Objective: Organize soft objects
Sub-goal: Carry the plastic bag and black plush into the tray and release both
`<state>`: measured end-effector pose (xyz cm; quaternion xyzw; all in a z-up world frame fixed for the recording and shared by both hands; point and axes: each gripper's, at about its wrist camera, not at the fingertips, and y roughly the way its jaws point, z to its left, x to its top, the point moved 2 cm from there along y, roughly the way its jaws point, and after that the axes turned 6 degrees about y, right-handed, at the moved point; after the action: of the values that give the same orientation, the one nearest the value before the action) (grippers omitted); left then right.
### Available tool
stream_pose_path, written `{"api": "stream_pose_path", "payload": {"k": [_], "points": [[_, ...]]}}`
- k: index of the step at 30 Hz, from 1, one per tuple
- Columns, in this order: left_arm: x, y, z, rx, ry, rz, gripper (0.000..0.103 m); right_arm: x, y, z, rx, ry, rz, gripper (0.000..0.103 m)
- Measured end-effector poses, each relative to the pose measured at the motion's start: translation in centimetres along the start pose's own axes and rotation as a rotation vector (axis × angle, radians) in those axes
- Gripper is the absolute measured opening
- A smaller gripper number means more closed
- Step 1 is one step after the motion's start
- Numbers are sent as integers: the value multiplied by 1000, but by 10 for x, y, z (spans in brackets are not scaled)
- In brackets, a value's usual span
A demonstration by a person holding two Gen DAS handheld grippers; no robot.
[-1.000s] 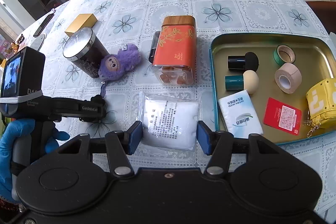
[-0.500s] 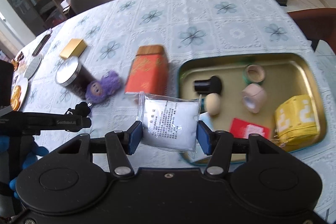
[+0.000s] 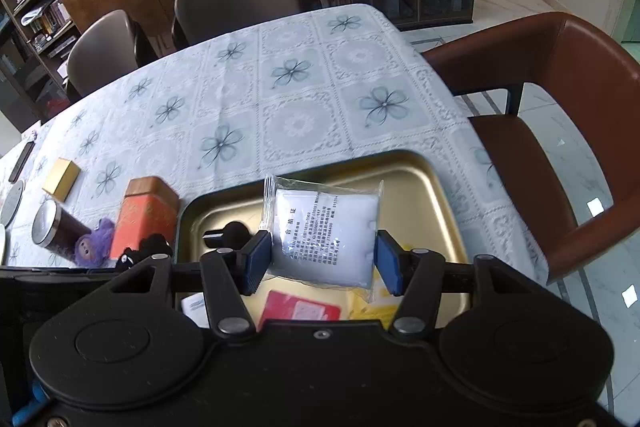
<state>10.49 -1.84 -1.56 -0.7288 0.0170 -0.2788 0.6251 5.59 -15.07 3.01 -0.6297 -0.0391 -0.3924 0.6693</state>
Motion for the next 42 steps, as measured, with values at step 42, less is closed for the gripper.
{"api": "stream_pose_path", "payload": {"k": [42], "points": [[-40, 25, 14, 208, -52, 167, 88, -7, 42, -7, -136, -102, 164, 63]]}}
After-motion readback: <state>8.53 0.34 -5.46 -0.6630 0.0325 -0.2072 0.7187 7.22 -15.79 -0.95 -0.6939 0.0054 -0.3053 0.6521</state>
